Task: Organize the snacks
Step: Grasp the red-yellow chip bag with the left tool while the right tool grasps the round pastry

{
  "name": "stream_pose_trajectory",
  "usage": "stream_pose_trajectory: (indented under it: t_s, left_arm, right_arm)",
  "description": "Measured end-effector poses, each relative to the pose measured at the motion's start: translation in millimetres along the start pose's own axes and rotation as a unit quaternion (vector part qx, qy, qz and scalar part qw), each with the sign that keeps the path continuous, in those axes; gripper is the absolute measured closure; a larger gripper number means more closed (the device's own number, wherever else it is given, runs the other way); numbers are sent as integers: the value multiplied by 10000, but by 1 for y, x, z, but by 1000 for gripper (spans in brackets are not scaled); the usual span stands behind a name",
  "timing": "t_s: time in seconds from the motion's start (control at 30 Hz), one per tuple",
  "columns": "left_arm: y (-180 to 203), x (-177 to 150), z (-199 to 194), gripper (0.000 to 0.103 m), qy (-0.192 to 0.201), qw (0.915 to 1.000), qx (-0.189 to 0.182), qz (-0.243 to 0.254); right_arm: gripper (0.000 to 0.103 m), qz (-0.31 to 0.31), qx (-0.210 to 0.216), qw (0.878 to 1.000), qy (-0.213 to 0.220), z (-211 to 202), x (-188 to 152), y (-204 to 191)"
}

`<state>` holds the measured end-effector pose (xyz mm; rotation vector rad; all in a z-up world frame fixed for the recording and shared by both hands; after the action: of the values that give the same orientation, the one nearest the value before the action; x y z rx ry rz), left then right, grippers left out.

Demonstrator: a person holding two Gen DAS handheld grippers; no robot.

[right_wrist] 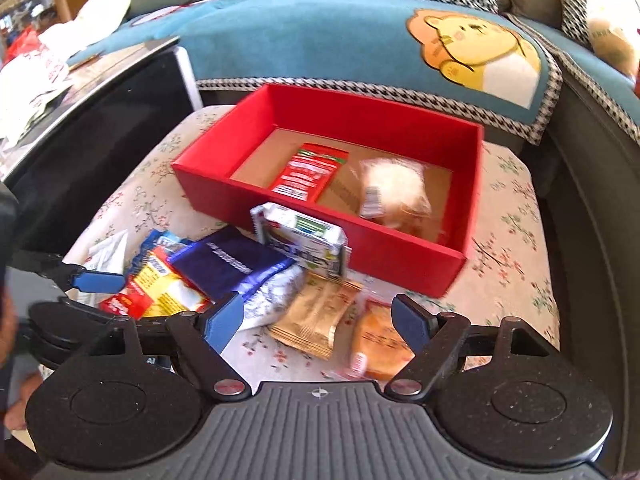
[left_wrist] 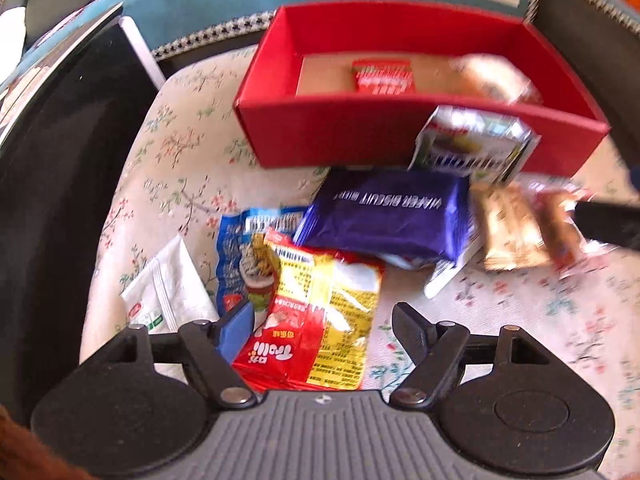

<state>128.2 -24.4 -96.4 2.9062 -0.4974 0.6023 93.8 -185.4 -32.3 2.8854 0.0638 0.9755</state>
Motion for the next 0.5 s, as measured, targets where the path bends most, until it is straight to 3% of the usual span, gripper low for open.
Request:
stream_pose_trajectory:
  t_s: [0.07,0.3,0.5]
  left_arm:
    - [-1,-2,4,0,-71,9999,130,-10]
    - [3,-10,-6,4,-54,9997,-217,-121]
    - [12,-10,-19,5,46,9980,-597,-186]
  right_arm:
    - [17,49,-23,10000,-18,1,-1,8]
    - [17,442,-143,9989,-54,1,-2,46]
    - [17,577,-210,9974,-374,17,-15,60]
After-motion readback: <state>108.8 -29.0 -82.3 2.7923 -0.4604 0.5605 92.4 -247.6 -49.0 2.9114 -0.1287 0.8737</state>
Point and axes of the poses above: each gripper's, at about its wrist camera, not at the fingertips, and z roughly the way its jaws point, y to its right, x to its top, the point moved 6 cm from there along z, roughly the way its jaws point, and after that the axes turned 11 degrees about -x, right-handed, at the moved point
